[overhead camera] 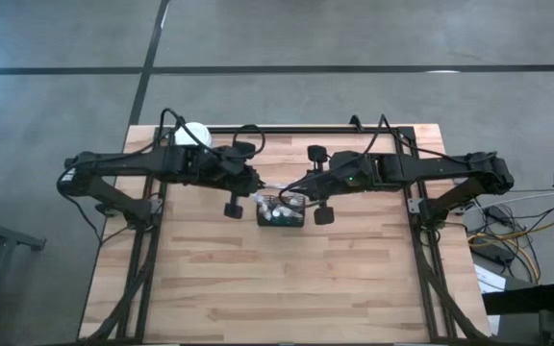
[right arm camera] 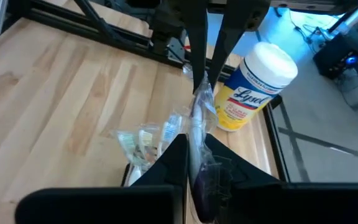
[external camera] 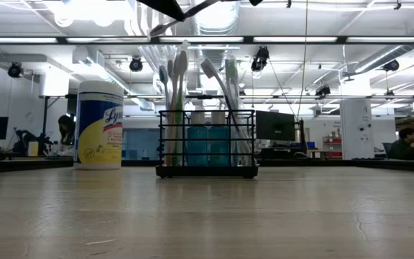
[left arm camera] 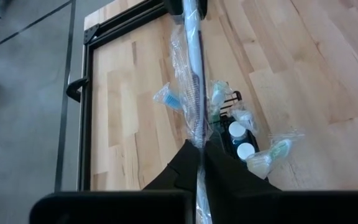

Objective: Pick & Place toothbrushing station
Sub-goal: Put the violet toothbrush into the mesh organizer

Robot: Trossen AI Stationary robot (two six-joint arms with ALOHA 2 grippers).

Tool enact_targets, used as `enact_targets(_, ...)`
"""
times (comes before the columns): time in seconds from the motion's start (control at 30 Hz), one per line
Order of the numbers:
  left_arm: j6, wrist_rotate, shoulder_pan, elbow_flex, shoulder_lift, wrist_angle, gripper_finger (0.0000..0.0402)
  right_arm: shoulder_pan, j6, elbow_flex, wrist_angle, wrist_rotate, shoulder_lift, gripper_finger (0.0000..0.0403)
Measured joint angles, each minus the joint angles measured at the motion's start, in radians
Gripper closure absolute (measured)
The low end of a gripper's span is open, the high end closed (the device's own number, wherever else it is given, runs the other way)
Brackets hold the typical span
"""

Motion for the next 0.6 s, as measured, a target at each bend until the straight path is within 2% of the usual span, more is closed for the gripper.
enact_targets(0.13, -0.02, 0.003, 0.0, 0.0, -0.001, 0.002, 0.0371, 0.0, 0.0, 0.0, -0.015, -0.004, -0.011, 0.0383)
enact_targets(0.27, -0.049, 0.011, -0.009, 0.018, -0.034, -0.038, 0.0335, 0.002, 0.016, -0.001, -0.05, -0.021, -0.046, 0.0383)
enact_targets(0.5, -0.14, 0.03, -0.027, 0.014, -0.169, -0.054, 0.0246, 0.002, 0.039, -0.02, -0.061, -0.025, -0.151, 0.0383)
enact_targets(0.6, -0.16, 0.061, -0.026, -0.065, -0.271, 0.003, 0.0223, 0.002, 0.042, -0.068, -0.02, -0.051, -0.209, 0.0383)
